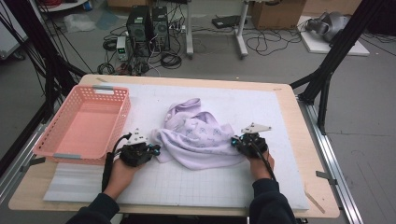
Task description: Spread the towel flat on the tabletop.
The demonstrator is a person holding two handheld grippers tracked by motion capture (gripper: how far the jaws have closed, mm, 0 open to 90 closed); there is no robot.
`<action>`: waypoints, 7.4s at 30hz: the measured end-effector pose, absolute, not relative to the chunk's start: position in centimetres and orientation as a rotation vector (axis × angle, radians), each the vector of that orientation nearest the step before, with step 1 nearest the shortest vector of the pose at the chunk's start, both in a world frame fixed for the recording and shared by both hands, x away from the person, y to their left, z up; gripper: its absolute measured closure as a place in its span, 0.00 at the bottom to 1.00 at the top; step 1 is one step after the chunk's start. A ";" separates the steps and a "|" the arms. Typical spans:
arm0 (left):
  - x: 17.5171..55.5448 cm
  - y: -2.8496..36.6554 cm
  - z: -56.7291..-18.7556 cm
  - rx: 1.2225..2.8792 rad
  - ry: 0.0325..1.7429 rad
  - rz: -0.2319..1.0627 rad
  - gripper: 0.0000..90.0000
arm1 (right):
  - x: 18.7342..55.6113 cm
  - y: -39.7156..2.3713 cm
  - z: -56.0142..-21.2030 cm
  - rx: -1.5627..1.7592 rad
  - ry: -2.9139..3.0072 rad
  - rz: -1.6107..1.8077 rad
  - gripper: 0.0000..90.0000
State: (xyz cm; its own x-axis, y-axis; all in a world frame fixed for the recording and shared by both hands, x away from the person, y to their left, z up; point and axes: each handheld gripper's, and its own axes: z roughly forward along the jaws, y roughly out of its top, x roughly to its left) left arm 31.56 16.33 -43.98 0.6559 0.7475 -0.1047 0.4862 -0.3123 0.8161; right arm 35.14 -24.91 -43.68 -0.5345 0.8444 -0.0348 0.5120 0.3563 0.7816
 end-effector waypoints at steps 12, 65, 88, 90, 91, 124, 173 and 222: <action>32.2 16.3 -44.0 2.004 0.949 0.415 0.86 | 37.3 -27.9 -43.0 1.388 1.990 1.018 0.71; 24.6 15.1 -44.4 1.964 0.921 0.315 0.93 | 25.0 -29.1 -44.5 1.250 2.276 1.062 0.94; 16.7 16.7 -44.2 1.999 0.802 0.168 0.91 | 16.0 -29.4 -43.6 1.233 2.448 1.029 0.94; 16.8 17.1 -44.0 1.976 0.805 0.173 0.86 | 15.8 -29.5 -43.4 1.221 2.451 1.050 0.87; 17.1 17.3 -43.8 1.952 0.826 0.207 0.77 | 16.0 -29.6 -43.3 1.225 2.433 1.064 0.78; 25.5 12.2 -44.8 2.049 0.953 0.361 0.95 | 23.8 -27.6 -44.3 1.369 2.239 0.997 0.95; 25.4 15.3 -43.0 1.825 1.003 0.238 0.59 | 22.8 -26.1 -44.5 1.345 2.228 1.002 0.69; 22.7 18.4 -43.6 1.758 0.957 0.295 0.54 | 21.7 -28.2 -43.0 1.307 2.139 1.168 0.59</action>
